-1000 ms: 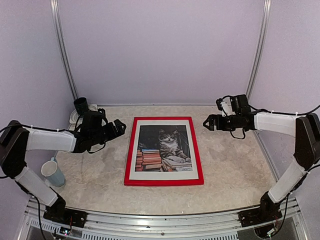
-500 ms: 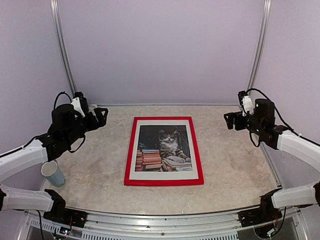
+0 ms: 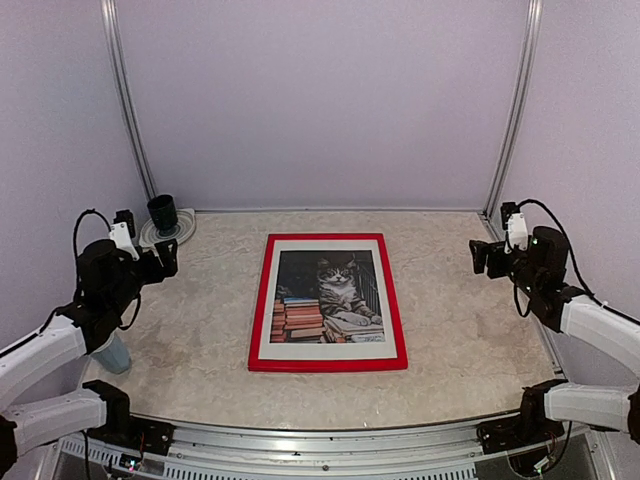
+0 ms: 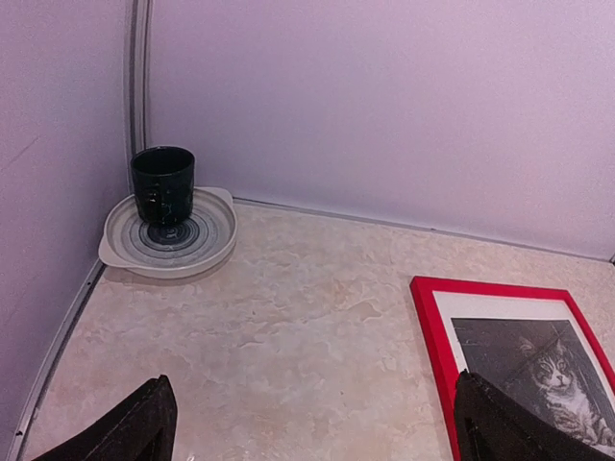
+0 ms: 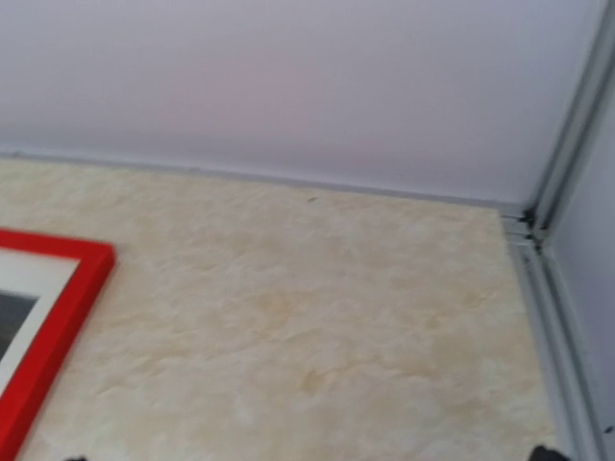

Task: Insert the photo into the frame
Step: Reset both arms

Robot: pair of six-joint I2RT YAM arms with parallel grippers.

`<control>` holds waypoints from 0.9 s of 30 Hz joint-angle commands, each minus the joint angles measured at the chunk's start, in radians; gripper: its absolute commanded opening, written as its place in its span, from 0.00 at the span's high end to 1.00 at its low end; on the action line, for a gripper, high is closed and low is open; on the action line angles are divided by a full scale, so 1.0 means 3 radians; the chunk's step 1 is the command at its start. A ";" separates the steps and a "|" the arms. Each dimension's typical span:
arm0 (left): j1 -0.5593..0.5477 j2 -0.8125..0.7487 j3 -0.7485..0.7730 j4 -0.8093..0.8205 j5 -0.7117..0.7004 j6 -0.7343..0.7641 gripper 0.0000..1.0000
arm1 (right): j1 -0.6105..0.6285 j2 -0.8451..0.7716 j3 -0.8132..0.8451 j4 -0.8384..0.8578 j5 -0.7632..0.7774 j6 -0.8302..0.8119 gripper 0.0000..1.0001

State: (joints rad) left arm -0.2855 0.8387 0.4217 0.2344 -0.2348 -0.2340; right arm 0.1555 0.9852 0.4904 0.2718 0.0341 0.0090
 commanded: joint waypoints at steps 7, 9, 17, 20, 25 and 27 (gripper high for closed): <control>0.0508 -0.0265 -0.0188 0.0011 0.0436 0.0019 0.01 | -0.0401 0.0105 -0.0069 0.0280 -0.0426 0.0200 0.01; 0.0507 -0.0325 -0.0183 -0.0061 0.0365 0.0055 0.01 | -0.0403 0.0143 -0.0118 0.0319 -0.0439 0.0184 0.01; 0.0507 -0.0541 -0.0234 -0.0096 0.0326 0.0084 0.01 | -0.0400 0.0216 -0.0252 0.0455 -0.0287 0.0005 0.01; 0.0507 -0.0530 -0.0237 -0.0087 0.0317 0.0075 0.01 | -0.0403 0.0267 -0.0277 0.0495 -0.0190 0.0006 0.01; 0.0512 -0.0494 -0.0203 -0.0096 0.0337 0.0041 0.01 | -0.0400 0.0382 -0.0202 0.0376 -0.0198 0.0051 0.01; 0.0512 -0.0498 -0.0208 -0.0106 0.0329 0.0032 0.01 | -0.0396 0.0366 -0.0149 0.0196 -0.0447 -0.0049 0.01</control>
State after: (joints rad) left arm -0.1360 0.6884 0.3576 0.2123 -0.1349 -0.2234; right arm 0.0448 1.0908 0.4217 0.3843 -0.0391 0.0193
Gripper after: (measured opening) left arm 0.989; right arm 0.992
